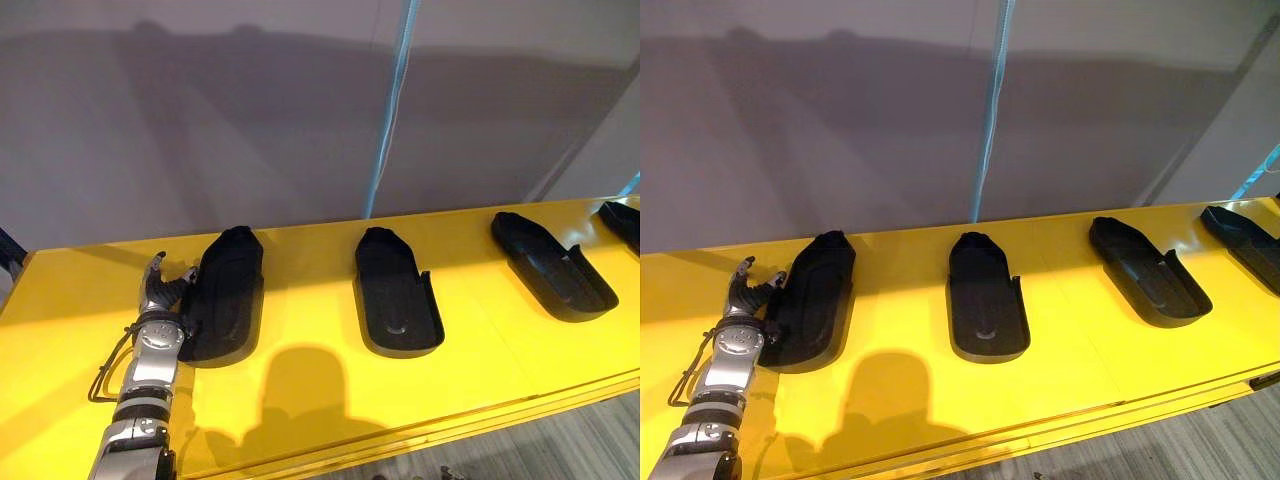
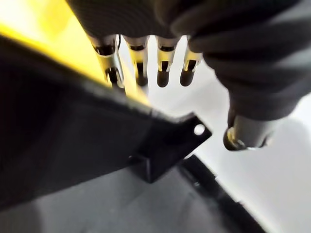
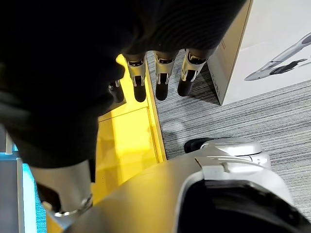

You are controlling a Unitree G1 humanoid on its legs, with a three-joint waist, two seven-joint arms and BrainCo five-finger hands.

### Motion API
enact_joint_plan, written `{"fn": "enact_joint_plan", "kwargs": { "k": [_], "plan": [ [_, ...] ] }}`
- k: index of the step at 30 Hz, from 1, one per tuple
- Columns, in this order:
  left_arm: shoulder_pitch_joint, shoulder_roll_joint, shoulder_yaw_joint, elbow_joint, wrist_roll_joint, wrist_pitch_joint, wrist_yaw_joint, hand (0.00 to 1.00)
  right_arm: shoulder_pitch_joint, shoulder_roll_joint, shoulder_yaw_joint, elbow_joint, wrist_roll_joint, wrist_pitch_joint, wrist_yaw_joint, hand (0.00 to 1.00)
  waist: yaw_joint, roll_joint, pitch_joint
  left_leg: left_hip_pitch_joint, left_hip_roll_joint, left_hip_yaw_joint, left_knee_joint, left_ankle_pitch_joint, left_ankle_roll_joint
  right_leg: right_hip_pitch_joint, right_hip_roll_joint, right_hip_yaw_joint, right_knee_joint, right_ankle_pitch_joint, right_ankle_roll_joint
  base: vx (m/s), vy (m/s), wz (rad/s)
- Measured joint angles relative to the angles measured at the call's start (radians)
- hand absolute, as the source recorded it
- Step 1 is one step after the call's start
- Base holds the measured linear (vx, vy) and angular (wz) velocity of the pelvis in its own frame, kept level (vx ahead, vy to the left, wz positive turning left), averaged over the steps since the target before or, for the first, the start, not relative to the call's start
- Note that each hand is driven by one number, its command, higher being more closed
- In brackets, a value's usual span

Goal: Walk over and take plastic housings, then place them on the shelf

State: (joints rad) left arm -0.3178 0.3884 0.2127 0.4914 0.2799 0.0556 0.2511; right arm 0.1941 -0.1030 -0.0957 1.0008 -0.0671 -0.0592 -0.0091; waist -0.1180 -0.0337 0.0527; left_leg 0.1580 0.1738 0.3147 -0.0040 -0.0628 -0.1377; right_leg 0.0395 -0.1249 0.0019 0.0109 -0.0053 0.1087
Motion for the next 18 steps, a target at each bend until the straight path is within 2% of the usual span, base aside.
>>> {"fn": "enact_joint_plan", "kwargs": {
  "k": [3, 5, 7, 18],
  "plan": [
    [0.036, -0.037, -0.001, -0.085, 0.008, 0.000, 0.013, 0.00, 0.001, 0.000, 0.000, 0.000, 0.000, 0.001, 0.000, 0.00, 0.003, 0.000, 0.000, -0.002, 0.000, -0.017, 0.000, 0.000, 0.000, 0.011, -0.003, -0.022, 0.000, 0.000, 0.000, -0.02, -0.001, 0.17],
    [0.077, -0.071, 0.000, -0.163, 0.008, -0.002, 0.029, 0.00, 0.008, -0.001, -0.001, -0.001, 0.000, 0.002, 0.001, 0.00, 0.023, -0.001, 0.000, 0.001, 0.000, -0.018, 0.000, 0.000, 0.000, 0.014, -0.003, -0.023, 0.000, 0.000, 0.000, -0.03, 0.003, 0.02],
    [0.114, -0.094, 0.000, -0.240, 0.006, -0.006, 0.034, 0.00, 0.009, 0.000, -0.001, -0.001, 0.000, 0.002, 0.001, 0.00, 0.026, -0.003, 0.001, -0.001, 0.000, -0.024, 0.001, 0.000, 0.000, 0.015, -0.004, -0.028, 0.000, 0.000, -0.001, -0.04, -0.001, 0.07],
    [0.214, -0.180, -0.003, -0.625, -0.017, -0.113, 0.070, 0.00, 0.010, 0.000, -0.002, 0.003, 0.000, 0.003, 0.002, 0.00, 0.042, -0.005, 0.002, -0.001, -0.001, -0.050, -0.006, 0.014, 0.003, 0.032, -0.005, -0.046, 0.003, -0.003, 0.001, -0.04, -0.002, 0.07]
  ]
}}
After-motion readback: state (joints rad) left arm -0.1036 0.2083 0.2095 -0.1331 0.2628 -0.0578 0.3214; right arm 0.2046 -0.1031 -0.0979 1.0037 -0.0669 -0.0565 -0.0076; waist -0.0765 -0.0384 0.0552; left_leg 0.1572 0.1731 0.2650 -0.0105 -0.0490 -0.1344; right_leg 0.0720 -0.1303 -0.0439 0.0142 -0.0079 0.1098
